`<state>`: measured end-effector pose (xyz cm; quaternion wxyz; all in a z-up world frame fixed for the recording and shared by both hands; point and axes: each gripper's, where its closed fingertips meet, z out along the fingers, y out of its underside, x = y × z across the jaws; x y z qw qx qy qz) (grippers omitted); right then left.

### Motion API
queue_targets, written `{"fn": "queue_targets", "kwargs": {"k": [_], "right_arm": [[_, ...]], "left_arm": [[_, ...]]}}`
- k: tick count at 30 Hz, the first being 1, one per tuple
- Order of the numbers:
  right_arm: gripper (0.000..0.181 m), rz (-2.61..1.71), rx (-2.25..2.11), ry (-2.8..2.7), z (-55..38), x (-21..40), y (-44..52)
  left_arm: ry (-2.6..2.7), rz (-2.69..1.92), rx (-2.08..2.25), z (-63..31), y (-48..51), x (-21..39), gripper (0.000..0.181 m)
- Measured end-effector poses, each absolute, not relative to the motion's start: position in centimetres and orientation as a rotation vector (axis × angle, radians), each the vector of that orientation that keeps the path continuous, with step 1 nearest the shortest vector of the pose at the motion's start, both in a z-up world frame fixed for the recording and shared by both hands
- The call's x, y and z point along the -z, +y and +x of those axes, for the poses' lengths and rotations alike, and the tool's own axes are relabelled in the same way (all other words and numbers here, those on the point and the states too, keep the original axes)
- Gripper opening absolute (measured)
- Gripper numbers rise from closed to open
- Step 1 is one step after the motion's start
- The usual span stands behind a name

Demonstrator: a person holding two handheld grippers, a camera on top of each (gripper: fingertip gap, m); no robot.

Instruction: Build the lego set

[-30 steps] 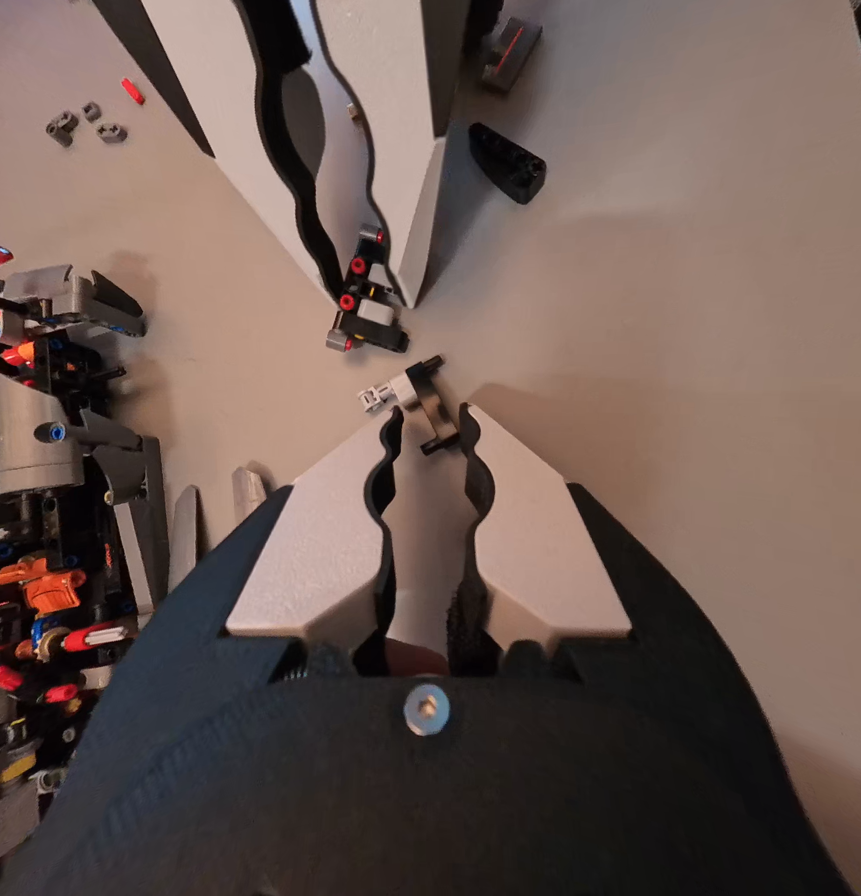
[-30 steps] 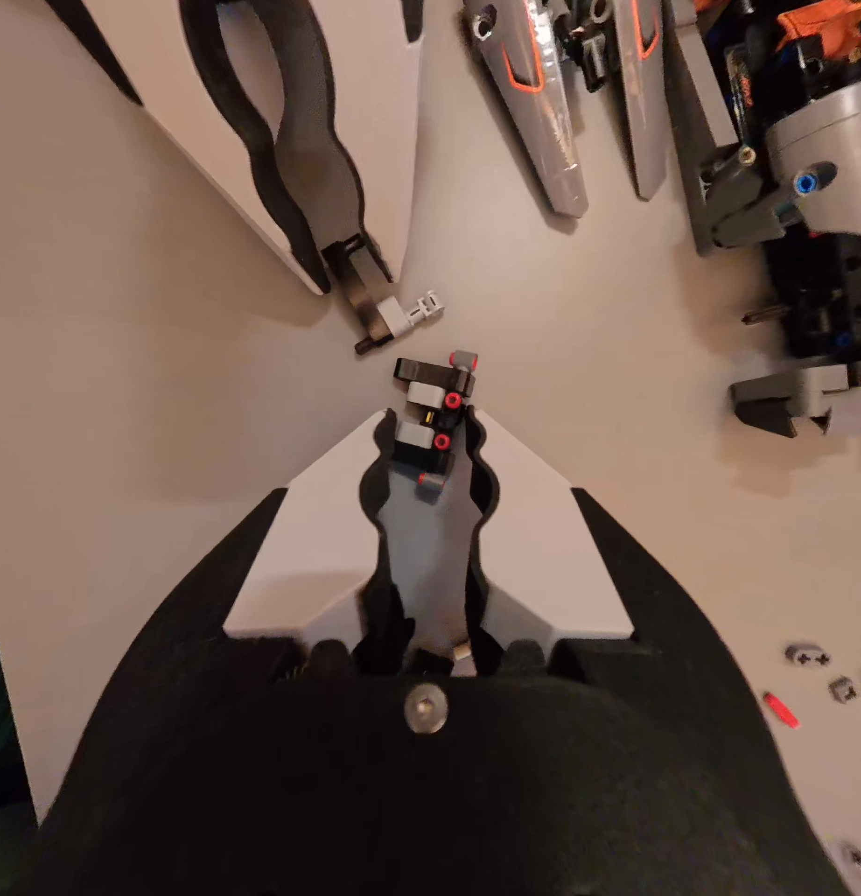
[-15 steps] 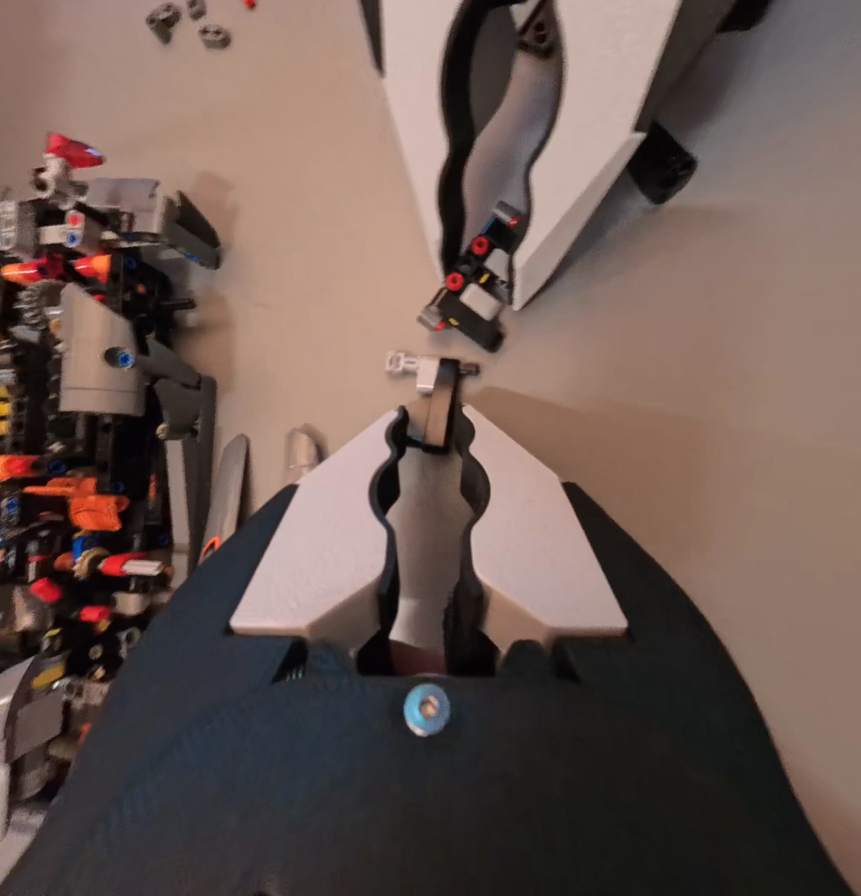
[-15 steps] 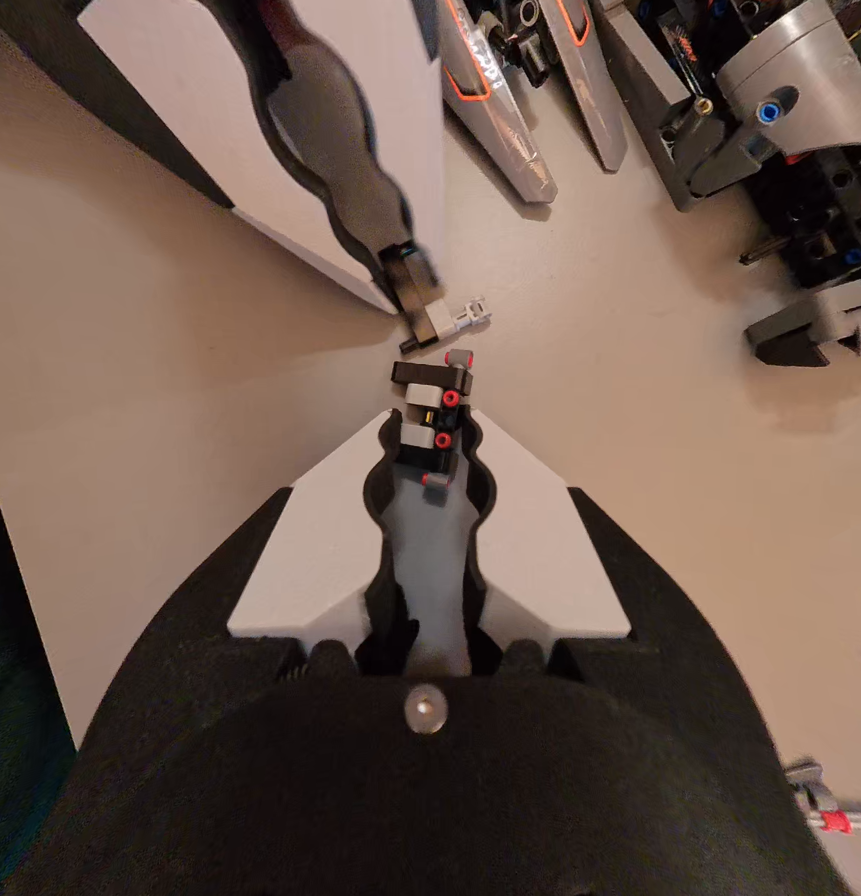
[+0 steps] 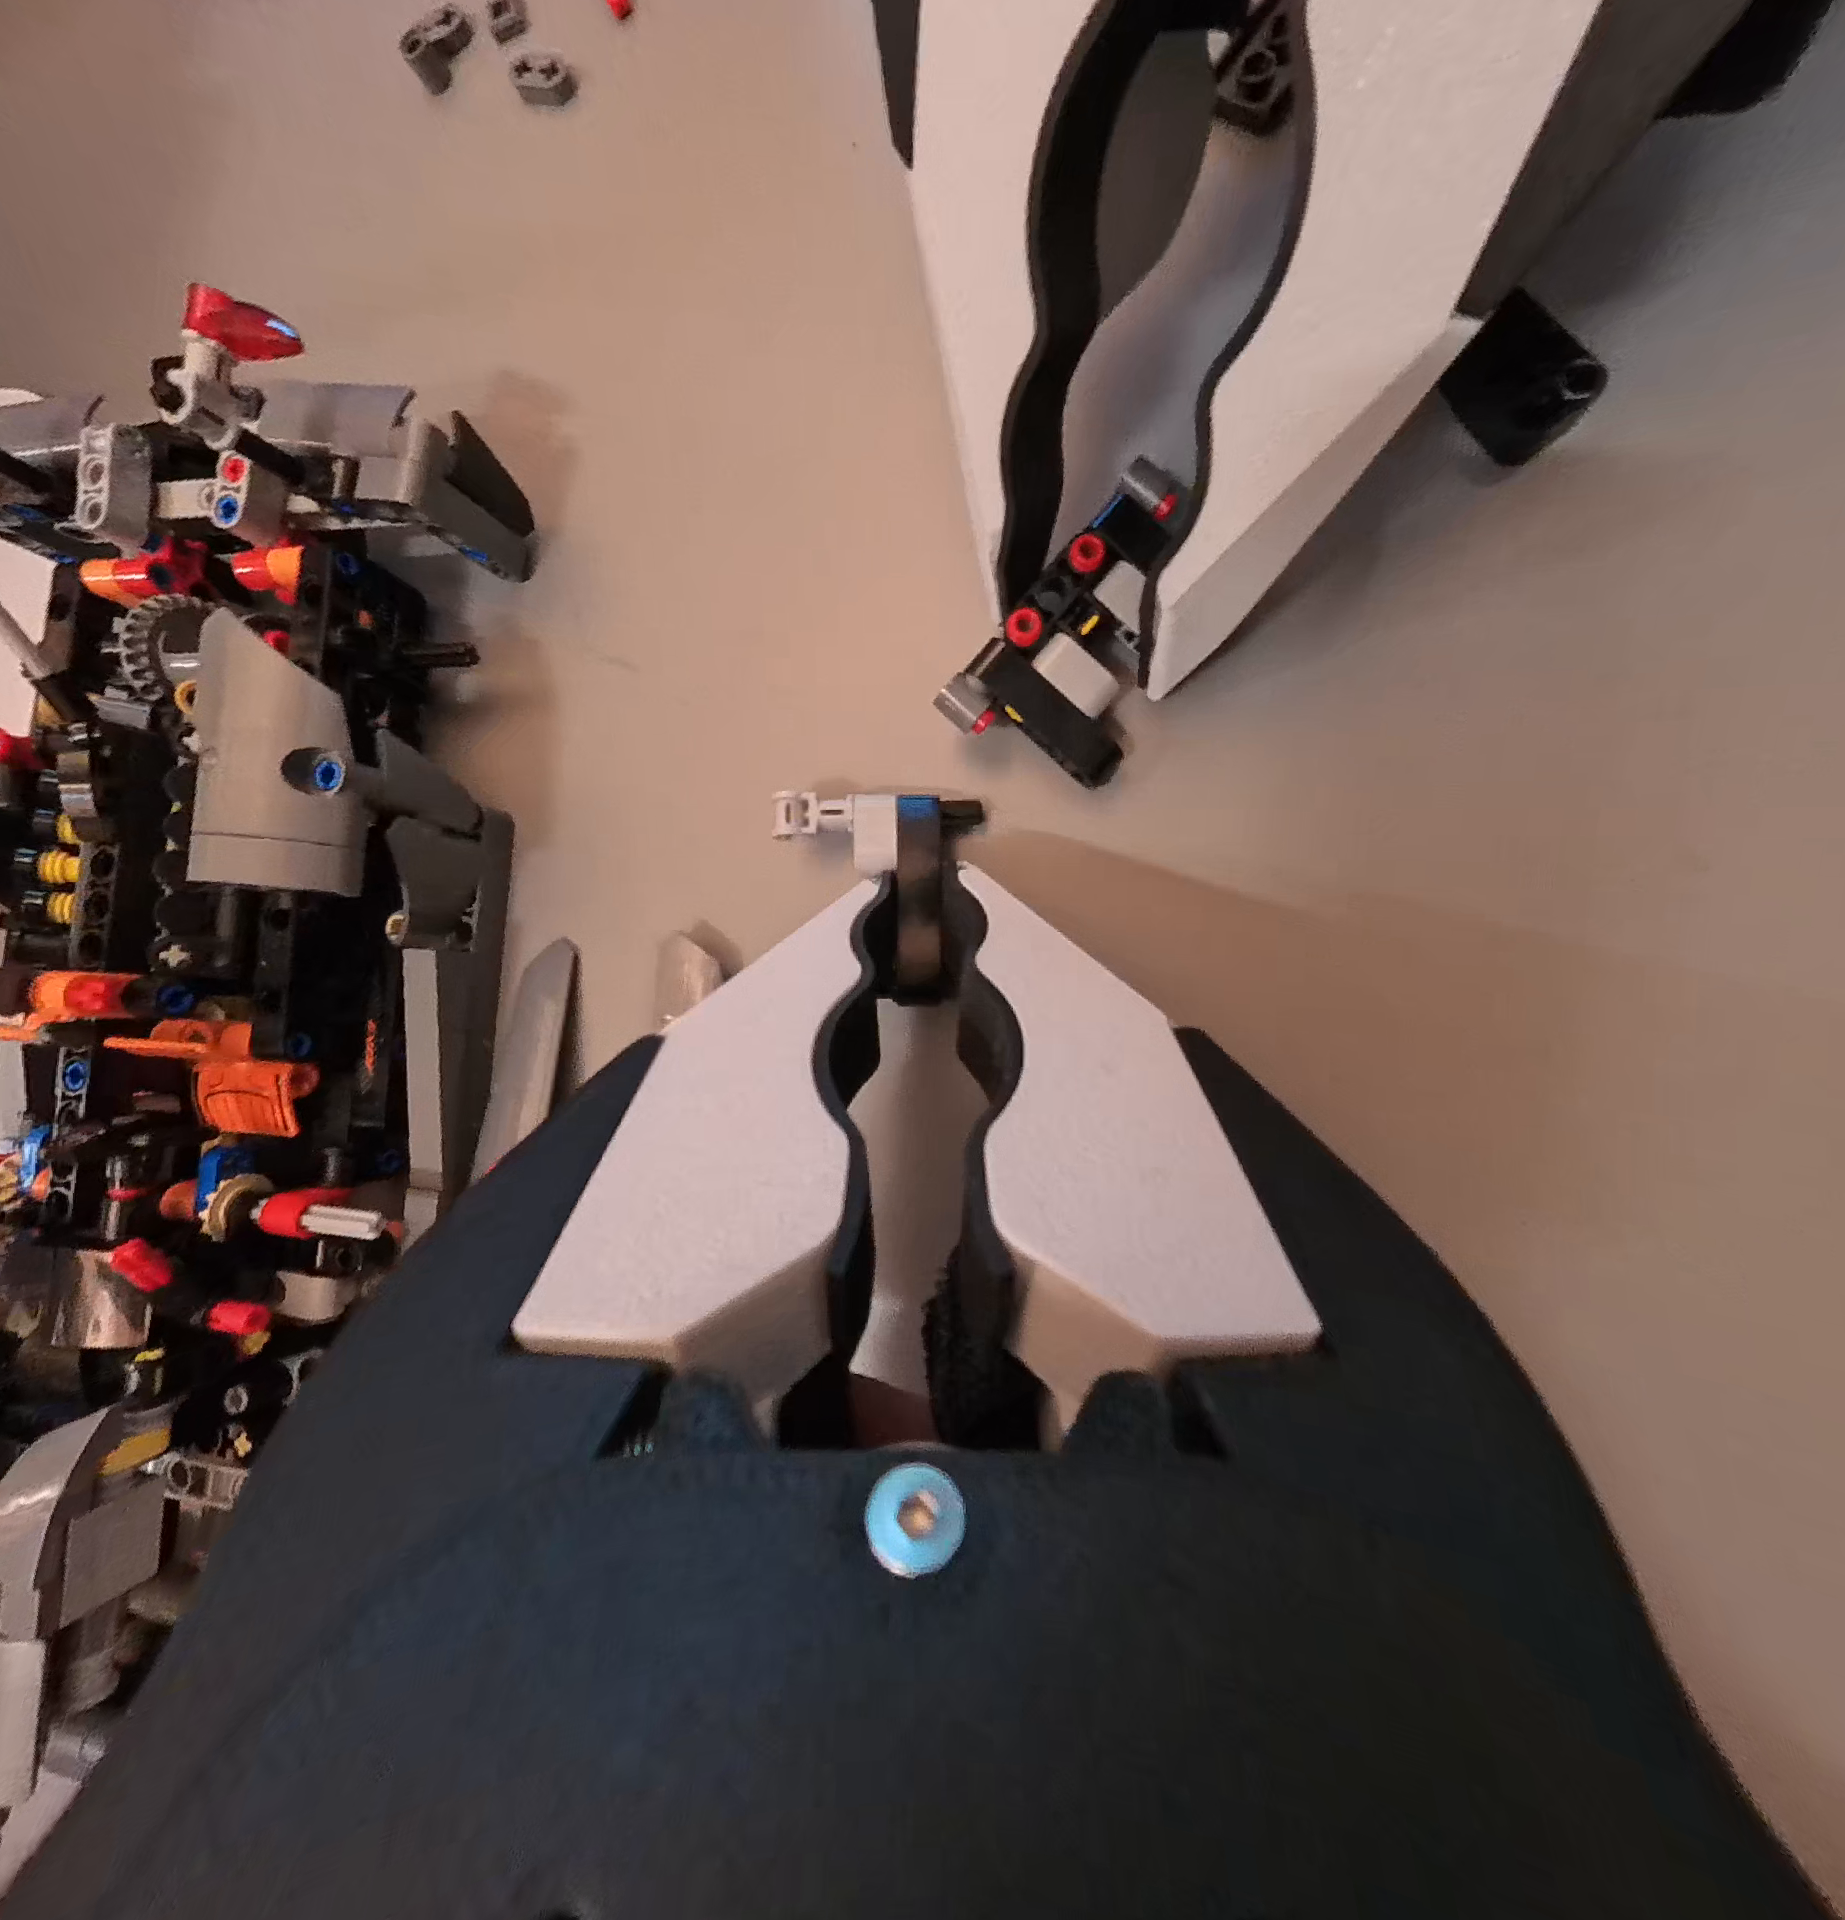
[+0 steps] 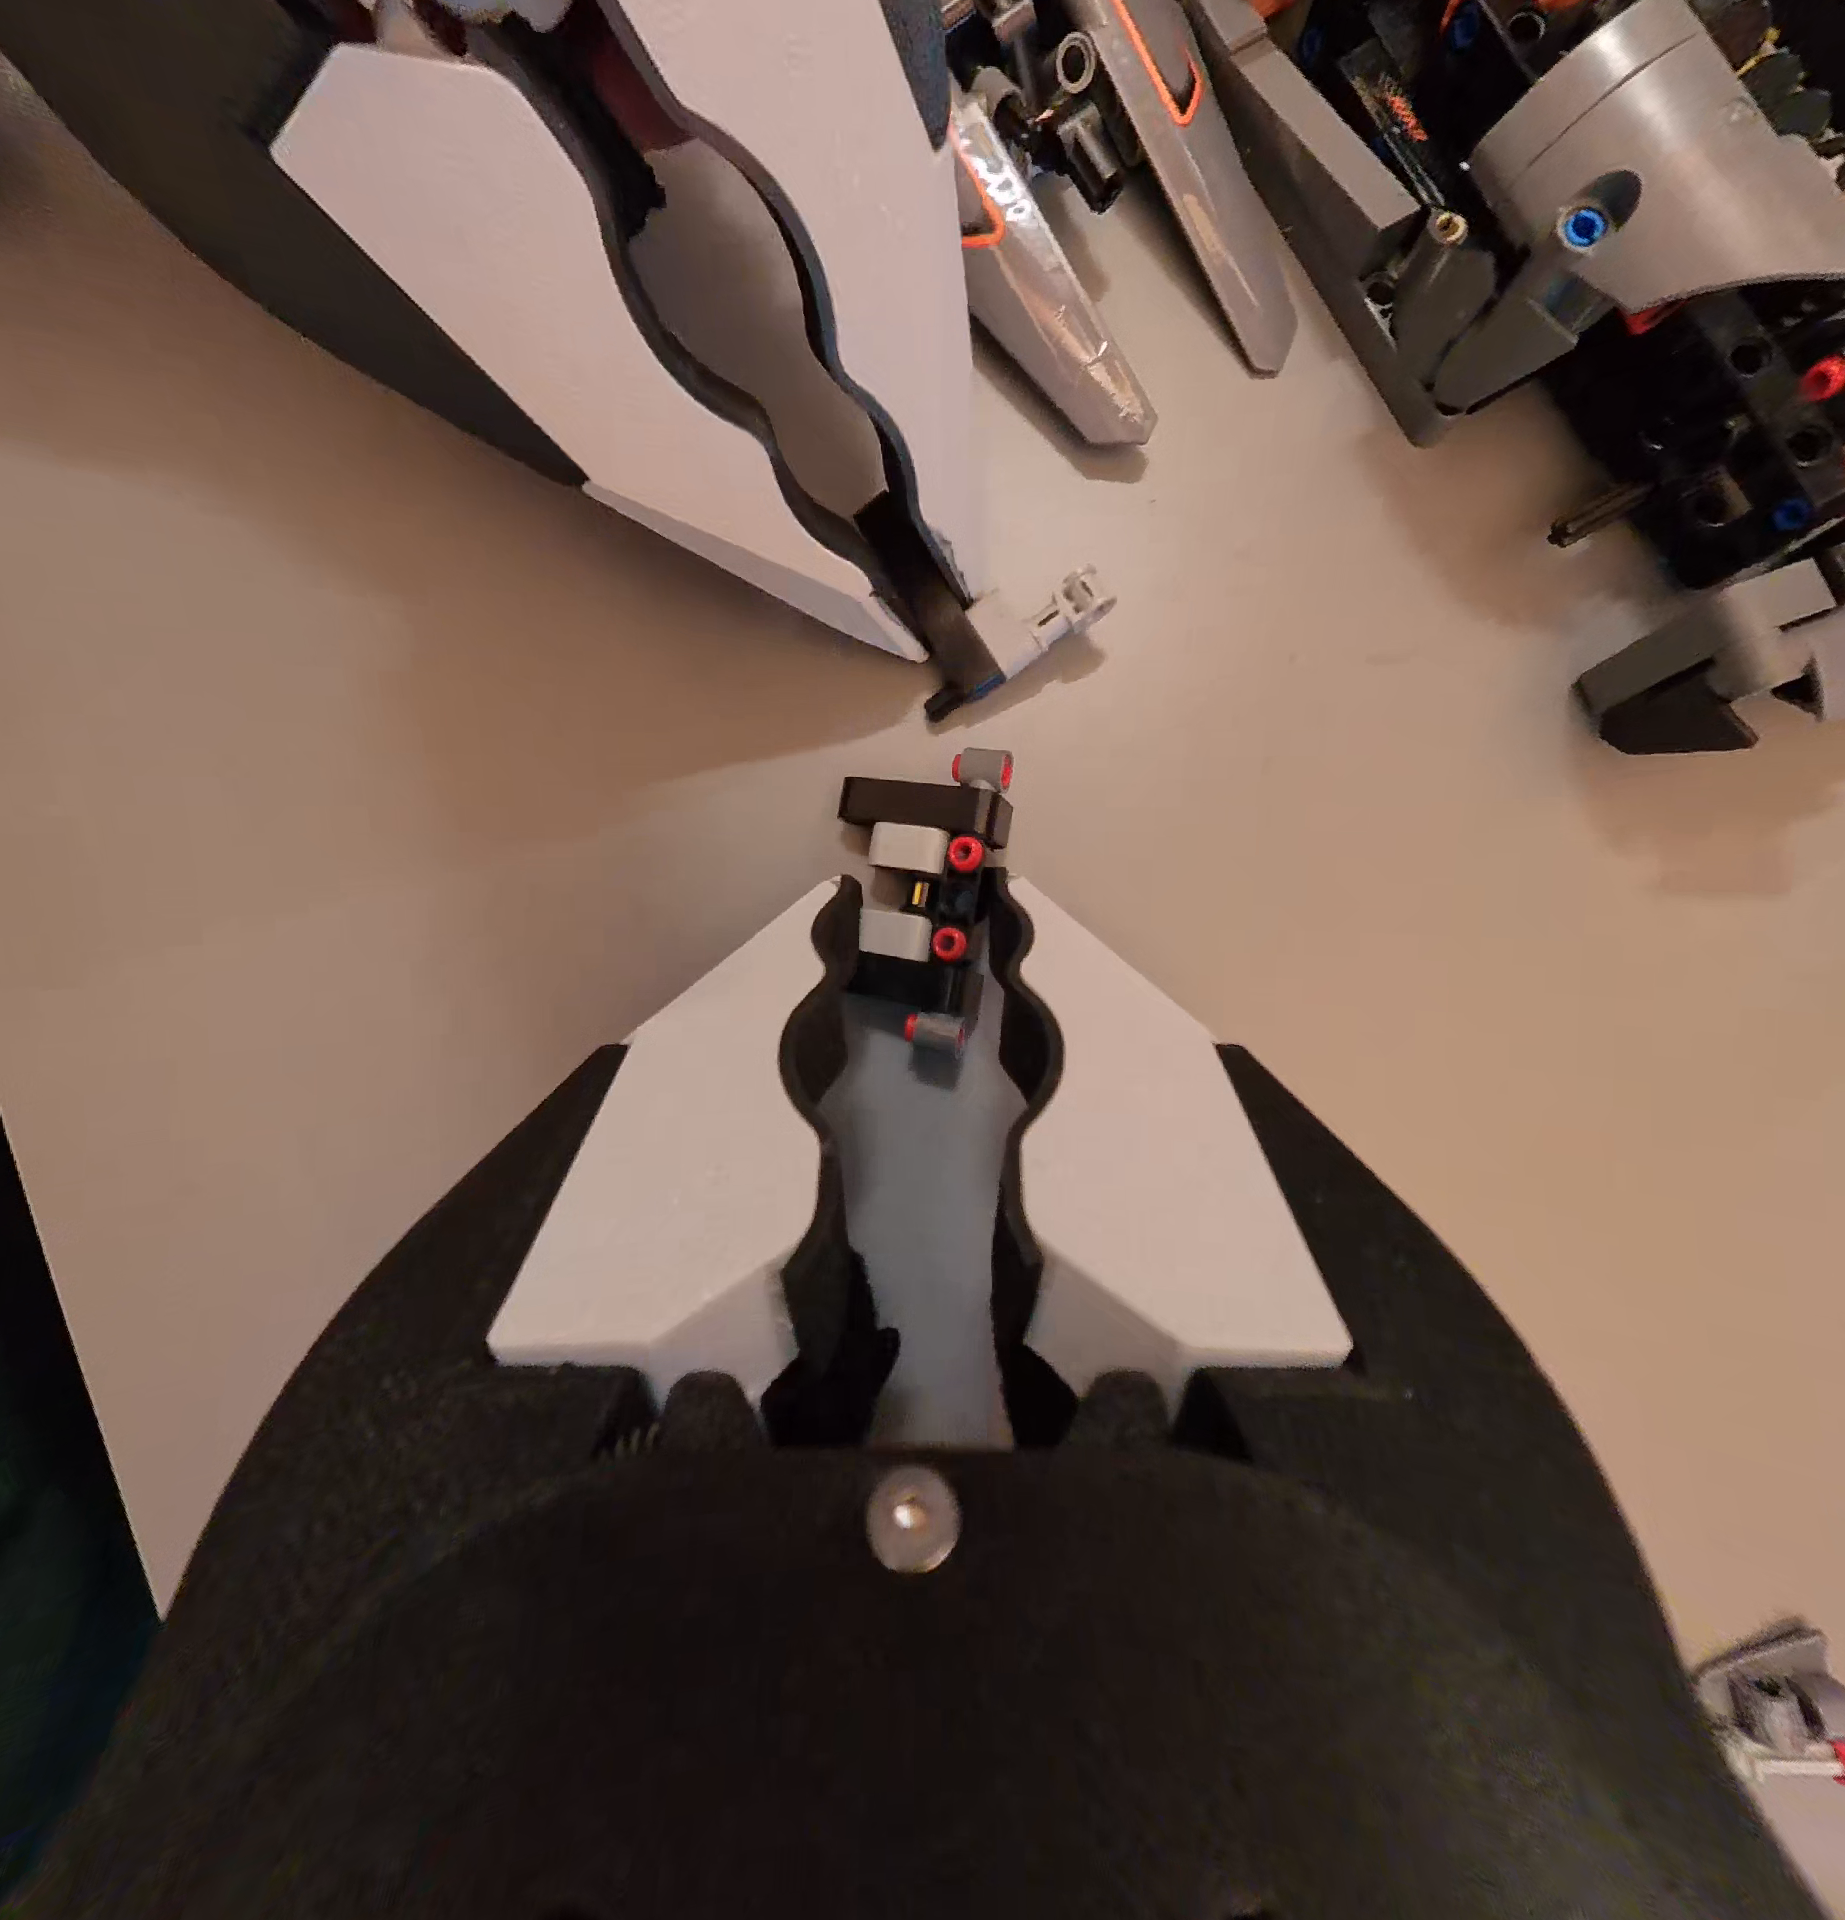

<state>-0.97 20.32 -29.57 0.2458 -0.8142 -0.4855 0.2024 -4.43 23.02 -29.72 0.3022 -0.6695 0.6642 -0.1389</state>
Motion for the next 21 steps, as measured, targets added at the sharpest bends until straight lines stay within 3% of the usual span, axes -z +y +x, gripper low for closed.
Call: {"fn": "queue_targets", "kwargs": {"k": [1, 21], "right_arm": [[0.023, -2.222, -0.566, -1.312, -1.1, 29.5, 20.4], [0.023, -2.074, -0.541, -1.02, -3.2, 23.7, 25.5]], "left_arm": [[1.743, -1.777, 0.37, -4.4, 23.2, 29.6, 0.005], [1.245, -1.679, 0.386, -5.4, 27.7, 22.4, 0.006]]}}
